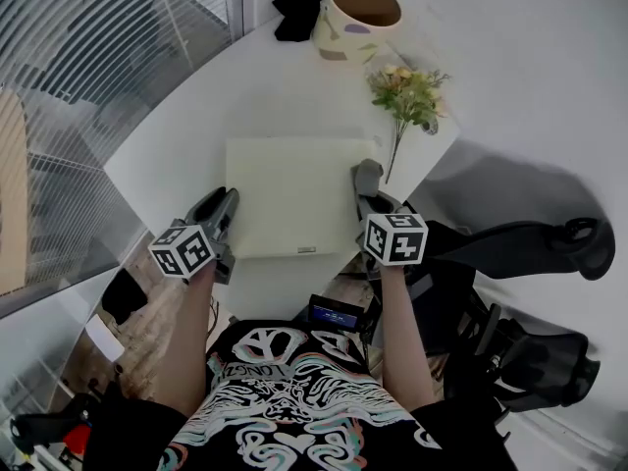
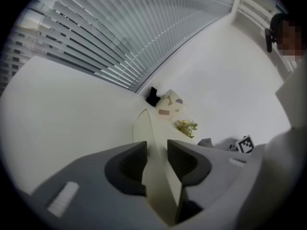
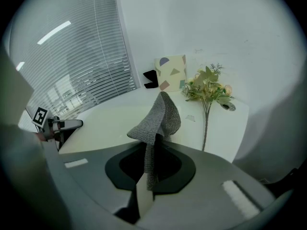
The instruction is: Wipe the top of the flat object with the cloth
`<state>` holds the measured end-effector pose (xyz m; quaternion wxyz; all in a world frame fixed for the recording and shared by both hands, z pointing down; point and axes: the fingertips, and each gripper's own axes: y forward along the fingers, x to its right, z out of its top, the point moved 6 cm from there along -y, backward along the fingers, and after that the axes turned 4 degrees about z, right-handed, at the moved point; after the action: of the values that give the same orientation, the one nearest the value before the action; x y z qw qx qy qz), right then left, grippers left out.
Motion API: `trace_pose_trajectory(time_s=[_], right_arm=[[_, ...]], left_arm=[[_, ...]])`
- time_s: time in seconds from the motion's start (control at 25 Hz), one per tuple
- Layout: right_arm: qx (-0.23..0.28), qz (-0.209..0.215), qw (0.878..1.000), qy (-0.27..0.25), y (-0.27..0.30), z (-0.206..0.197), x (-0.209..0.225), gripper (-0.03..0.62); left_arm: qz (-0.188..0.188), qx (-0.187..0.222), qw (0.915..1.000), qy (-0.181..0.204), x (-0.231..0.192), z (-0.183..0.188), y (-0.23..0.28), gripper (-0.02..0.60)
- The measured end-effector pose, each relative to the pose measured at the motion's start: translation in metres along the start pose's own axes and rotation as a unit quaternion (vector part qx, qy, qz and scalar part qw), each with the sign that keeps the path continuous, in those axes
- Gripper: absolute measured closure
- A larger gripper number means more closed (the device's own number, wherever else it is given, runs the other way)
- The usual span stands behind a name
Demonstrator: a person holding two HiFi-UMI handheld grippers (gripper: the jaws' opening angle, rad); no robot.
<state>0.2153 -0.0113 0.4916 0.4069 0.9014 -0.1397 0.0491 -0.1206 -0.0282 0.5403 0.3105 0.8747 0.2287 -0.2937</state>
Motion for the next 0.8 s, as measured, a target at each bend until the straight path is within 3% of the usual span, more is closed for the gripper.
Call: trace_pose_trajectory(time_s=[0.8], right_arm=[[-0.02, 0.011, 0.999, -0.023, 0.008, -0.001, -0.028, 0.58]], left_arm=[[0.001, 0.0, 1.0, -0.002, 0.0, 0.0, -0.001, 0.394]])
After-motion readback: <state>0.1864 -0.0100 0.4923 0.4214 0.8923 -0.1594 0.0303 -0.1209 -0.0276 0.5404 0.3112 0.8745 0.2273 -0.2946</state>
